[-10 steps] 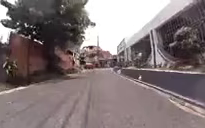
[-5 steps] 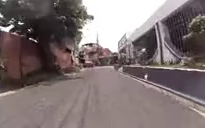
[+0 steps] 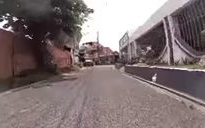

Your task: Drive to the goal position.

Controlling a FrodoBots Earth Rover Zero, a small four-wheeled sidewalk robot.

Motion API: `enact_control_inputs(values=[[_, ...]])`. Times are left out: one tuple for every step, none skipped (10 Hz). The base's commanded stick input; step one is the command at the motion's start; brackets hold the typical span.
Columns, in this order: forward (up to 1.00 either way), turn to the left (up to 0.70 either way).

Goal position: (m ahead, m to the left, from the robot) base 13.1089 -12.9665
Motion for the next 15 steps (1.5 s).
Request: enact_control_inputs(values=[[1.00,0.00],[1.00,0.00],[1.00,0.00],[1.00,0.00],[1.00,0.00],[1.00,0.00],[1.00,0.00],[1.00,0.00],[1.00,0.00],[1.00,0.00],[1.00,0.00],[1.00,0.00],[1.00,0.00],[1.00,0.00],[1.00,0.00]])
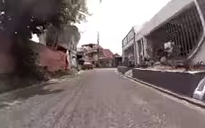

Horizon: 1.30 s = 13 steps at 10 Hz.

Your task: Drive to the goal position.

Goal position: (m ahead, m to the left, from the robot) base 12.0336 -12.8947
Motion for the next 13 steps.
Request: enact_control_inputs(values=[[1.00,0.00],[1.00,0.00],[1.00,0.00],[1.00,0.00],[1.00,0.00],[1.00,0.00],[1.00,0.00],[1.00,0.00],[1.00,0.00],[1.00,0.00],[1.00,0.00],[1.00,0.00],[1.00,0.00]])
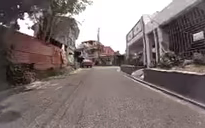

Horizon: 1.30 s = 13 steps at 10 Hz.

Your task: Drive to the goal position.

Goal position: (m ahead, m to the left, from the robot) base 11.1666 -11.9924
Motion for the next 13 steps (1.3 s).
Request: enact_control_inputs(values=[[1.00,0.00],[1.00,0.00],[1.00,0.00],[1.00,0.00],[1.00,0.00],[1.00,0.00],[1.00,0.00],[1.00,0.00],[1.00,0.00],[1.00,0.00],[1.00,0.00],[1.00,0.00],[1.00,0.00]])
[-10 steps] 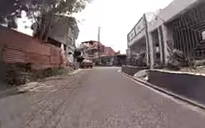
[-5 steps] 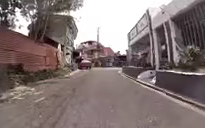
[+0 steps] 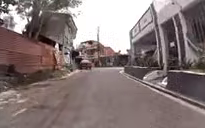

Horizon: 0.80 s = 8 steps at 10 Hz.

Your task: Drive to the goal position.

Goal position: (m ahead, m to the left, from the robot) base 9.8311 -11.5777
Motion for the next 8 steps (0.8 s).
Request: enact_control_inputs(values=[[1.00,0.00],[1.00,0.00],[1.00,0.00],[1.00,0.00],[1.00,0.00],[1.00,0.00],[1.00,0.00],[1.00,0.00]])
